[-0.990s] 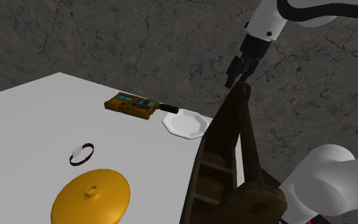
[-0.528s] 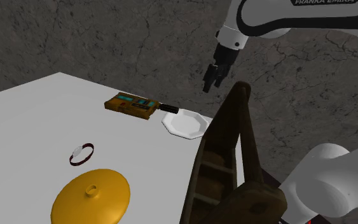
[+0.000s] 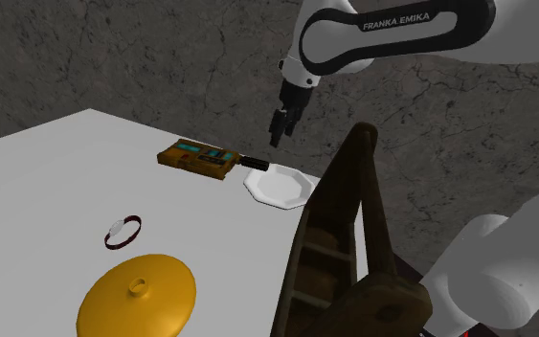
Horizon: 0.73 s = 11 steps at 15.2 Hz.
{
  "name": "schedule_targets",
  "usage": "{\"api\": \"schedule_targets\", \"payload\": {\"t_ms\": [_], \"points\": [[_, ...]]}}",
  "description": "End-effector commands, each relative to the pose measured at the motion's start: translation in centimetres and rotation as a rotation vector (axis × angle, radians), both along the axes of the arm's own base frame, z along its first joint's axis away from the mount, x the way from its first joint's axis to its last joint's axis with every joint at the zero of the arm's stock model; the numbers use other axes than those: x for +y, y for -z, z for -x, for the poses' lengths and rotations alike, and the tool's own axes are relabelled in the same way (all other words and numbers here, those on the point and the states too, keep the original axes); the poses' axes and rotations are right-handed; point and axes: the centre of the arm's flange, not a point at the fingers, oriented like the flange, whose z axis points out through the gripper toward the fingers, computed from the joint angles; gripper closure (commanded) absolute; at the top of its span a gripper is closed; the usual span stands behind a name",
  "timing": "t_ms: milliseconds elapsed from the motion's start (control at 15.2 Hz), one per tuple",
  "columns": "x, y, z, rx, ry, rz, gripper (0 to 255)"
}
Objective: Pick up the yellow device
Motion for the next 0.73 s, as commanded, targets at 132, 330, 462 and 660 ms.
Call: {"api": "schedule_targets", "payload": {"t_ms": [132,330,462,660], "points": [[2.8,2.6,-3.8,-0.001,-0.096,0.009,0],[5.1,4.6,-6.4,-0.002,-0.166,0.016,0],[6.8,5.9,-8.1,-0.002,-0.213,0.021,0],[7.1,7.3,-8.4,-0.002,-0.223,0.021,0]]}}
